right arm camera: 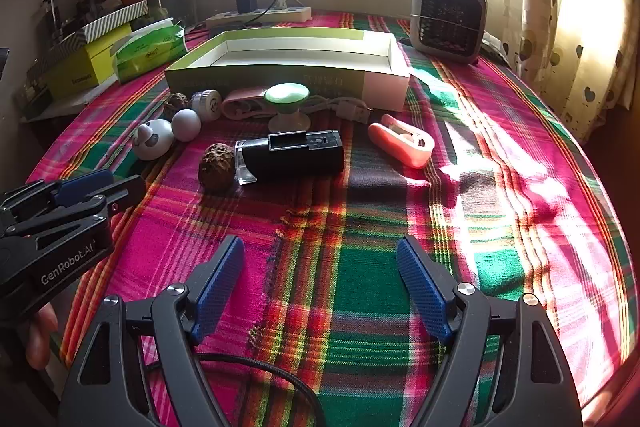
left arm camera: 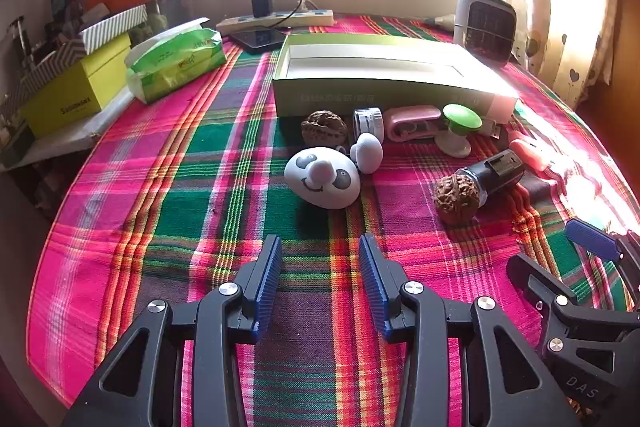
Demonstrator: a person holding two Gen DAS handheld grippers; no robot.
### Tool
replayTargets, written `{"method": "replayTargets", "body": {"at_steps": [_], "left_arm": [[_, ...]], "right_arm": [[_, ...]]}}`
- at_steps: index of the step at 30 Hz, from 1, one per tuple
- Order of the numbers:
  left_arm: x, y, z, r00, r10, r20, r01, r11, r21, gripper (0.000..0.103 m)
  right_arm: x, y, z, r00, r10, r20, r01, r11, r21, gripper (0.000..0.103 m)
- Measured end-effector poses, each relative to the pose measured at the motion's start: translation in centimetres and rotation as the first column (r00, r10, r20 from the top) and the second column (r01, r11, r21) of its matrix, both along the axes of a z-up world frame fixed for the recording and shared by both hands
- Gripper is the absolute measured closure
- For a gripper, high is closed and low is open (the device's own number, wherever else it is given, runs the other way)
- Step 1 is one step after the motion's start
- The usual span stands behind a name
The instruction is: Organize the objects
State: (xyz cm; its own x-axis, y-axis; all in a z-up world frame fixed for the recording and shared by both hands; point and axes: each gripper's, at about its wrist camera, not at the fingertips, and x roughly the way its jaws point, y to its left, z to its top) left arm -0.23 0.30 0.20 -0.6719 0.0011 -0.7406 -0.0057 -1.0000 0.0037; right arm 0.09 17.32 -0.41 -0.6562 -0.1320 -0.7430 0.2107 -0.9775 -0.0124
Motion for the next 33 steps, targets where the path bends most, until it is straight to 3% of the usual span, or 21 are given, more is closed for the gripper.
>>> {"method": "replayTargets", "body": {"at_steps": [33], "left_arm": [[-0.21,0.07,-0.18,1.000,-0.008,-0.007,0.007,1.000,-0.007,0.065]], "right_arm": [[-0.24,-0.17,-0.13,1.000,0.006,-0.009,-0.006,1.000,-0.002,0.024]]}}
